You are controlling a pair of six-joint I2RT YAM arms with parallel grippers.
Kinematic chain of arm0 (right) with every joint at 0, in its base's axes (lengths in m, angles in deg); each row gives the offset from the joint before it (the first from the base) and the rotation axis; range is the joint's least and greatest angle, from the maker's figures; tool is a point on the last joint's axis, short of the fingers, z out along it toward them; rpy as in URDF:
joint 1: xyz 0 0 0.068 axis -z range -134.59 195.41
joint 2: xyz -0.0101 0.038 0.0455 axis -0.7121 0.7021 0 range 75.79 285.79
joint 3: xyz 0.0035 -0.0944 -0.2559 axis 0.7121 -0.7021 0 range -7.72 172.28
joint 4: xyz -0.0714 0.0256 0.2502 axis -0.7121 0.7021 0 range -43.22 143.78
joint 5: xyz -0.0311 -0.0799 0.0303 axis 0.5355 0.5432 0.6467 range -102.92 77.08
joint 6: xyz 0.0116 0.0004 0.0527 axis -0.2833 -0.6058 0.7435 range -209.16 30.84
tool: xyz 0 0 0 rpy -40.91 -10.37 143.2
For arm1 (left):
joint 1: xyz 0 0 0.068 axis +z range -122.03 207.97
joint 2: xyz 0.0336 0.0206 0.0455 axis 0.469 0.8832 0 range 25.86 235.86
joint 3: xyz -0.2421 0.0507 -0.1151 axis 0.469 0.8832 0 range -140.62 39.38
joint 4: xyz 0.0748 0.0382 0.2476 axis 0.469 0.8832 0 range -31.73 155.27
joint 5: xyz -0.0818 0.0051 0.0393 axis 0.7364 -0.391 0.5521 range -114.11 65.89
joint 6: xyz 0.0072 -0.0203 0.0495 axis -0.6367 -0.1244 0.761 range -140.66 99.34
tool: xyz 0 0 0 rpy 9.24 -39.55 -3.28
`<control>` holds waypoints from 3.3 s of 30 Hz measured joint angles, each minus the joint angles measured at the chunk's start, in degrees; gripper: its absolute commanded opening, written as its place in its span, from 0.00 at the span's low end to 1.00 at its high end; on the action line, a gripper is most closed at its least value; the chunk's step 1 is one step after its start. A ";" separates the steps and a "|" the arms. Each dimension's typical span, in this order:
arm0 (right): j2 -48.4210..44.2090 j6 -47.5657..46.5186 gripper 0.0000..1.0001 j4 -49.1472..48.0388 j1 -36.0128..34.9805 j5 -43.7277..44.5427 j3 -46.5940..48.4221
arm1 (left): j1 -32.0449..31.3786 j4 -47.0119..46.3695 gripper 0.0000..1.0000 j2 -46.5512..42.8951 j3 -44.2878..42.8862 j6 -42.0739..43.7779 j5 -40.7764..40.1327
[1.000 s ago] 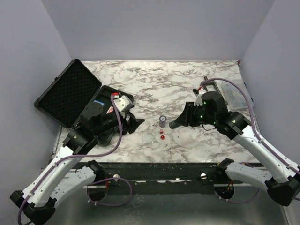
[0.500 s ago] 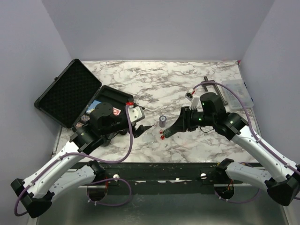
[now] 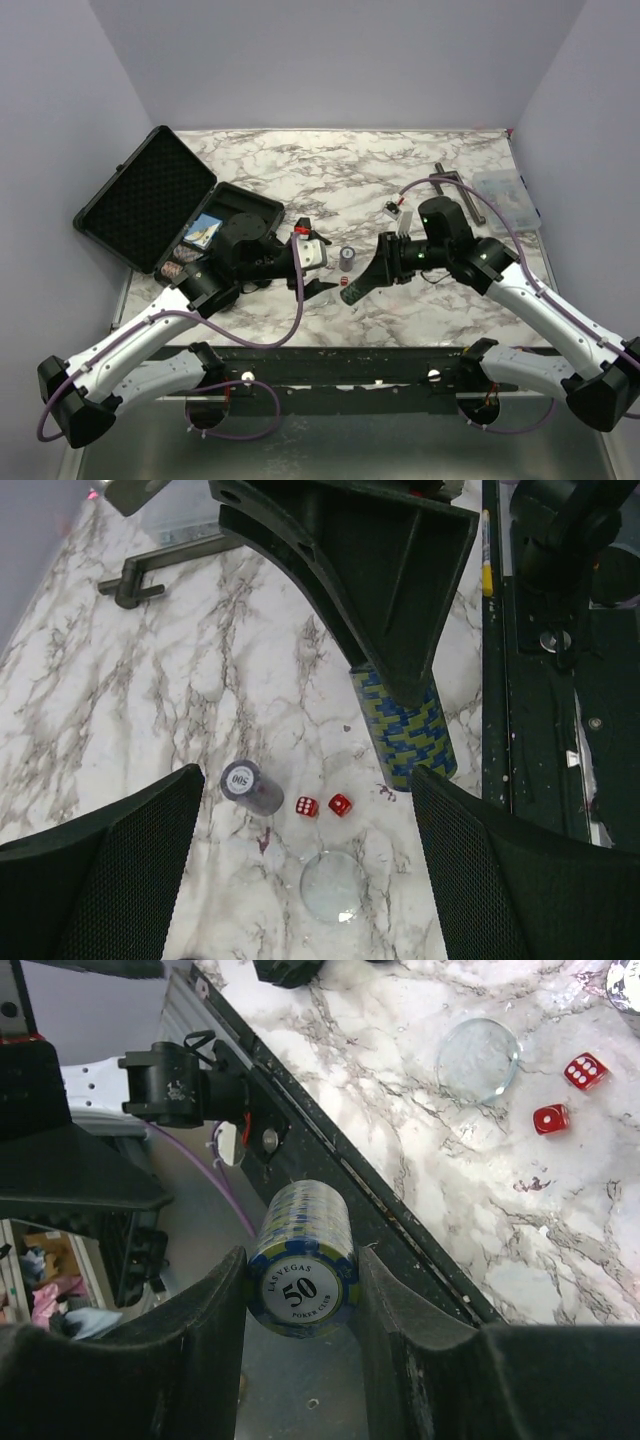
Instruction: Pack up texas hold em set
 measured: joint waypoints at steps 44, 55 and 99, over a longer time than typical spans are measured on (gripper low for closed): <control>5.33 2.23 0.01 -2.56 -0.83 3.28 4.96 | -2.78 -7.41 0.57 11.61 1.49 -18.53 -1.66; 5.33 2.23 0.01 -2.54 -0.87 3.96 4.96 | -3.93 -7.45 0.11 12.59 1.49 -18.45 -2.62; -6.32 10.78 1.00 1.18 -1.18 36.04 6.95 | -1.55 3.96 0.00 17.79 -8.02 -49.70 -34.53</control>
